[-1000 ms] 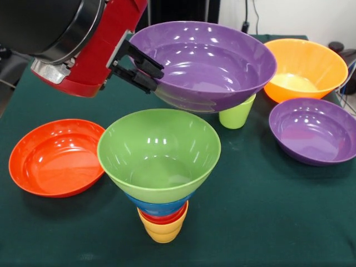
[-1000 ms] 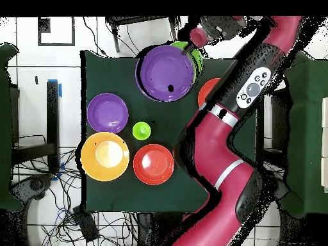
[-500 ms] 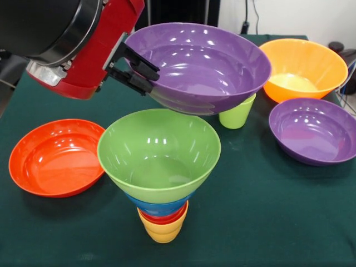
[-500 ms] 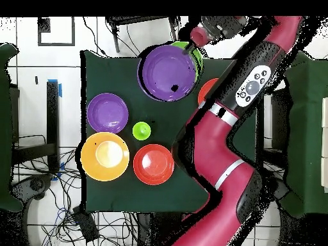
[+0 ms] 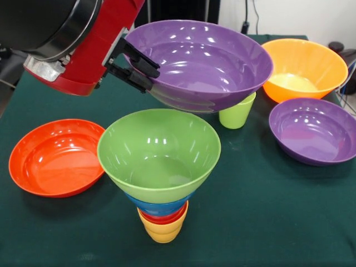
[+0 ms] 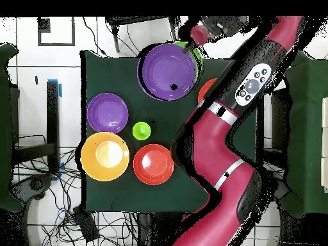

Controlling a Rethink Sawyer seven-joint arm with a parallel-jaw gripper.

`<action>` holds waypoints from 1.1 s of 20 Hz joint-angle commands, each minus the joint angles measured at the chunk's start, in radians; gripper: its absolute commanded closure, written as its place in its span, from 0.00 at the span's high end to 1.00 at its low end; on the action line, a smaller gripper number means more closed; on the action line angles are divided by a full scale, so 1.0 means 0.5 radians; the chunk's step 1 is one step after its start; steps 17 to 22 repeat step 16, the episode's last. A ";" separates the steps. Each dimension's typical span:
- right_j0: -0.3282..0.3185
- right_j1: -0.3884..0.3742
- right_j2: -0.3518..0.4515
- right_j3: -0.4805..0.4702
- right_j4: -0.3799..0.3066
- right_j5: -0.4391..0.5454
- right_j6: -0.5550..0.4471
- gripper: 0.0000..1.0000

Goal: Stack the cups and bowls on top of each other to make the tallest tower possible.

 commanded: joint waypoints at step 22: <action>0.049 0.010 -0.057 -0.305 -0.228 0.004 -0.607 0.00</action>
